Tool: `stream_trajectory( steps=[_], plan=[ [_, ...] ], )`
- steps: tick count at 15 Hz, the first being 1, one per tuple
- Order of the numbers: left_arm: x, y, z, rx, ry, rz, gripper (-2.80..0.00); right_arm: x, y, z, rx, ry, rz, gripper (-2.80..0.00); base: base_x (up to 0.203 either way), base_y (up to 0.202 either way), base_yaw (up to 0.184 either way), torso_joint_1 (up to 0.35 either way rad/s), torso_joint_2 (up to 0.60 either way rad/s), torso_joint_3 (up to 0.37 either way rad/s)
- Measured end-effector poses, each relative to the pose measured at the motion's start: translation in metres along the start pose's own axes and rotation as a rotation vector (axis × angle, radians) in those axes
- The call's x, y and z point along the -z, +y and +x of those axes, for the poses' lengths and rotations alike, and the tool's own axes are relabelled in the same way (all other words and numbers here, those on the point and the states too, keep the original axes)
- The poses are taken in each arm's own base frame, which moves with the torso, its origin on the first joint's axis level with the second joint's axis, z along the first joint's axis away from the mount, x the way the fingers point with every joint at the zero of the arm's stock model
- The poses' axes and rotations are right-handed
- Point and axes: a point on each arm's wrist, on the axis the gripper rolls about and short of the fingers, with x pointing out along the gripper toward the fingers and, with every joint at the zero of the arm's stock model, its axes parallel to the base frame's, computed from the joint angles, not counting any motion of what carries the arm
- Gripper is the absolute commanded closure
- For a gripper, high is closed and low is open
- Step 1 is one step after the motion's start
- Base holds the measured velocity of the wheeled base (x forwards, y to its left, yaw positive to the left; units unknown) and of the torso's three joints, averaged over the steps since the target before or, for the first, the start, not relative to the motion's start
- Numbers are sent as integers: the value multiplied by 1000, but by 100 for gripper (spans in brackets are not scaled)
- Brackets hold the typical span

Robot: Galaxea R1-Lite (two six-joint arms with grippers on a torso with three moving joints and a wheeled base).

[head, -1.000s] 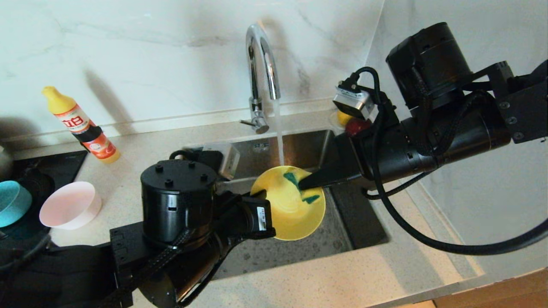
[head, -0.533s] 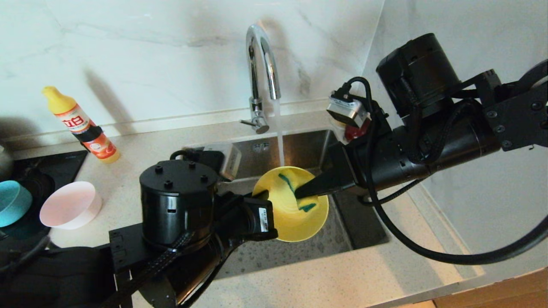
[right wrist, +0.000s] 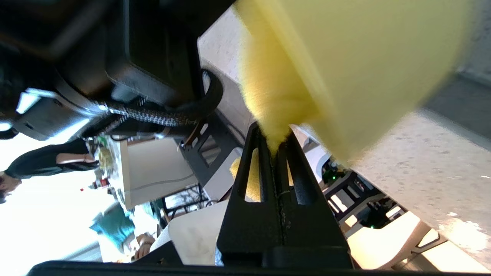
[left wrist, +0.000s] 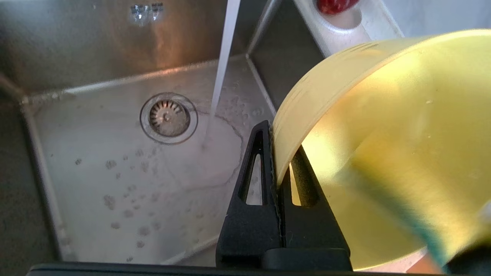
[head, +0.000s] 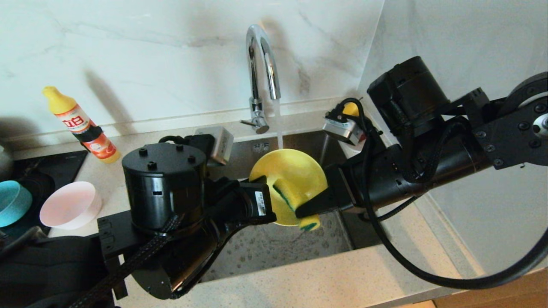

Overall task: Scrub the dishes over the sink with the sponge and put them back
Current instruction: Wipe the bowl, then rinse the bowl

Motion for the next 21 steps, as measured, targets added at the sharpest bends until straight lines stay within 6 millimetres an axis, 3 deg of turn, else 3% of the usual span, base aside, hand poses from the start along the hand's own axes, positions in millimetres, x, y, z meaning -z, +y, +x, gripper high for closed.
stream_trajectory(
  steps=[6,10,17,21],
  plan=[
    [-6,3,5,-16,-19,-14,0,7,12,14,-19,42,-26,0,0,0,0,0,0,0],
    [-8,17,16,-70,-23,-28,0,11,12,11,-15,46,-24,0,0,0,0,0,0,0],
    [-3,45,32,-172,2,-61,0,9,5,-35,16,-66,-5,0,0,0,0,0,0,0],
    [7,66,53,-270,138,-90,0,12,3,-60,28,-121,-4,0,0,0,0,0,0,0]
  ],
)
